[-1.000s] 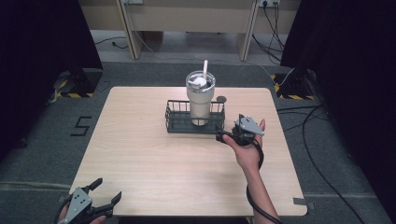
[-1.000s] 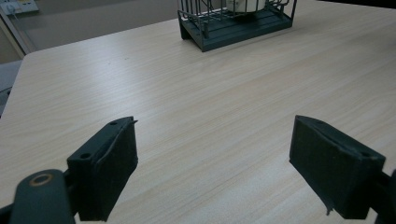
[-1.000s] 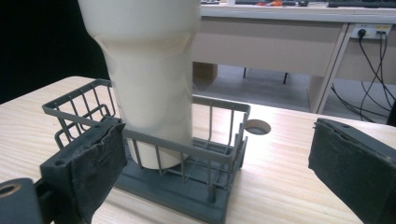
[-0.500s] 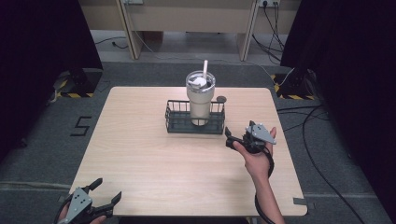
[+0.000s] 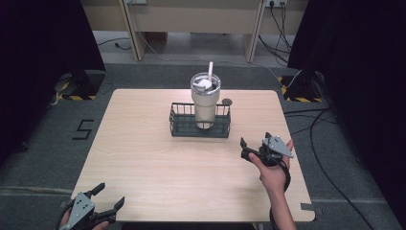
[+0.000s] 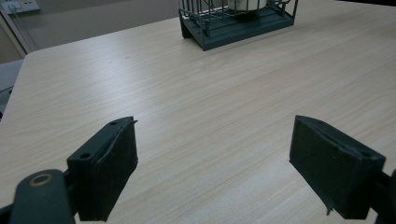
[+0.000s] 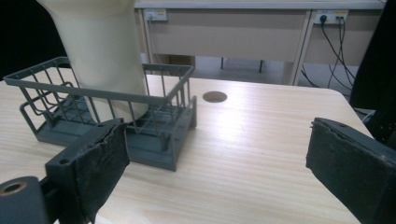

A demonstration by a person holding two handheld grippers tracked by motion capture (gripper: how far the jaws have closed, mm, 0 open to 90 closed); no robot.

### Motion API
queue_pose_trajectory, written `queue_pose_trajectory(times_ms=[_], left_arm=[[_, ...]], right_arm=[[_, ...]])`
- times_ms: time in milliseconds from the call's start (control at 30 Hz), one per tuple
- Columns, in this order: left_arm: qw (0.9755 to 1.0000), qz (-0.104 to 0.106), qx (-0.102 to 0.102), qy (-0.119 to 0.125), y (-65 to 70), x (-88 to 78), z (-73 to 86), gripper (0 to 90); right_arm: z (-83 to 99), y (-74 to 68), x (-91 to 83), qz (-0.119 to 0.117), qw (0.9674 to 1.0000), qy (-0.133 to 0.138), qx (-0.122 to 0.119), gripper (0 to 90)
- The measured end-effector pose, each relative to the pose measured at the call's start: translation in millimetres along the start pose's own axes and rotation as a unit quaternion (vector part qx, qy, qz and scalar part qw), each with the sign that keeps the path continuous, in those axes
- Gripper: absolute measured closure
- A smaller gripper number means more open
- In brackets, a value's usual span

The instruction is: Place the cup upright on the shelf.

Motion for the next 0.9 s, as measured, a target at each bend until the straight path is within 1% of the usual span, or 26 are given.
queue_pose_trajectory(times_ms=[233, 467, 900], left_arm=[[1.0, 0.0, 0.0, -0.001, 0.1, 0.0, 0.1, 14.4], [1.0, -0.001, 0.0, 0.0, 0.1, 0.2, 0.1, 14.4], [1.0, 0.0, 0.001, -0.001, 0.4, 0.2, -0.1, 14.4]], right_arm=[[6.5, 10.2, -8.0, 0.01, 0.9999, -0.003, 0.0, 6.4], [16.8, 18.9, -14.7, 0.019, 0.9998, -0.012, 0.003, 6.7], [38.3, 31.1, -21.4, 0.03, 0.9991, -0.029, 0.011, 7.7]])
Point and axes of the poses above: each handheld gripper's, and its own axes: x roughly forward along the jaws, z roughly out of its underside, y roughly to its right, the point moved 7 cm from there along x, roughly forward along the jaws, and after that the axes turned 1 degree about -y, right-handed, at the moved point
